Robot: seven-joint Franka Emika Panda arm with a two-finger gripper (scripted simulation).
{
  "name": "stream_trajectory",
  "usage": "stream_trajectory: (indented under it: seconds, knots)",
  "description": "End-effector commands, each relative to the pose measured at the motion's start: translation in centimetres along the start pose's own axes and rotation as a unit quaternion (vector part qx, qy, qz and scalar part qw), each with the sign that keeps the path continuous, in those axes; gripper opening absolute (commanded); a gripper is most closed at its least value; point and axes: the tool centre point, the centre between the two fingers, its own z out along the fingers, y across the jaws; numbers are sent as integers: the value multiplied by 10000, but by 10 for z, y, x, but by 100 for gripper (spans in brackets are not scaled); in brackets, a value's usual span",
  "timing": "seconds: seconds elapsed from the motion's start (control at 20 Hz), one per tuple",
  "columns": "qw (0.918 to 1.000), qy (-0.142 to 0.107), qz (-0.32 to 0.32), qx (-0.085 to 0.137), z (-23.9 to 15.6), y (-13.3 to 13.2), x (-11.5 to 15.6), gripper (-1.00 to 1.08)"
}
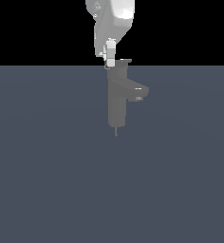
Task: Turn on the faucet by rotating a designated handle.
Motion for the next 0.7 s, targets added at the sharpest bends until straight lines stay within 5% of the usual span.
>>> stream_trajectory:
  seconds: [0.0,0.5,0.65]
  knots:
    - [9999,-1,152,43,-2,4,33,-100]
    - [9998,7,192,68,-5,10,98,-100]
    - [10000,-9,15,16,-1,1,76,-100]
